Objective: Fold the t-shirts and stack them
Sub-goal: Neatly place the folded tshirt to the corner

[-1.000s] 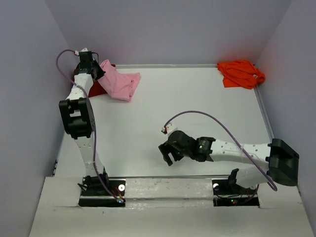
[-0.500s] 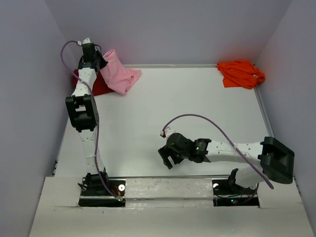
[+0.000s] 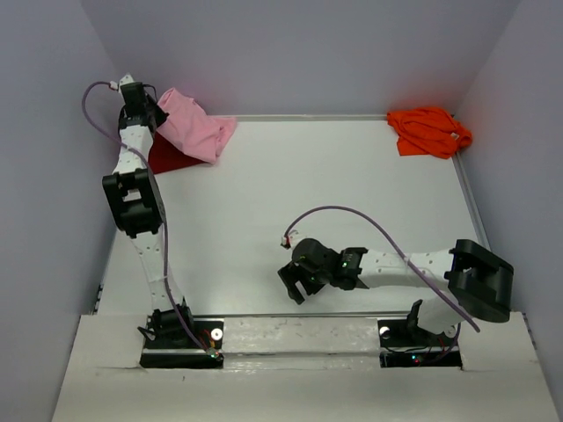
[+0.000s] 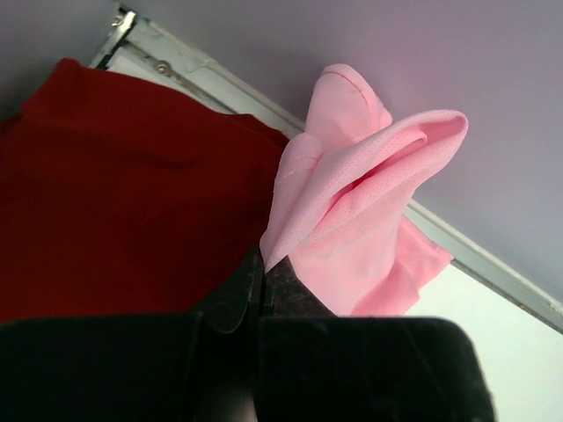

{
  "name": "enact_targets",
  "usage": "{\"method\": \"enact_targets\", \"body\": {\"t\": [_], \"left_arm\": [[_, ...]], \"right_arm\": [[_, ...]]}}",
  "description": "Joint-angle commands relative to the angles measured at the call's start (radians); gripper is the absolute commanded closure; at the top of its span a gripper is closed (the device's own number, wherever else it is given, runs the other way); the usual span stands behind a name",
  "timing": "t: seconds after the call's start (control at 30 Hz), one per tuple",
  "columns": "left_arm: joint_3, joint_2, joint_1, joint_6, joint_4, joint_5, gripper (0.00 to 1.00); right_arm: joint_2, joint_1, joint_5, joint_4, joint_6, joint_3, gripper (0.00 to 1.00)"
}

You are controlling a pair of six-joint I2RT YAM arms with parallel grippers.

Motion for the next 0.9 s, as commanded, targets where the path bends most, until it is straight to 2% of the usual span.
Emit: {"method": "enact_targets", "body": {"t": [0.0, 0.4, 0.87], "left_arm": [[-0.042, -0.131, 0.039, -0.010, 0.057, -0.011, 1.00], [-0.216, -0.277, 0.086, 0.001, 0.108, -0.051, 1.00], [-0.262, -0.304, 0.119, -0.019, 0.131, -0.012, 1.00]], "right_arm": [[0.005, 0.011, -0.026, 0.069, -0.008, 0.024, 0.14], [-0.004, 0.011, -0.052, 0.092, -0.013, 0.007, 0.14], [-0.026, 0.011, -0.060, 0.107, -0.005, -0.013, 0.14]]}}
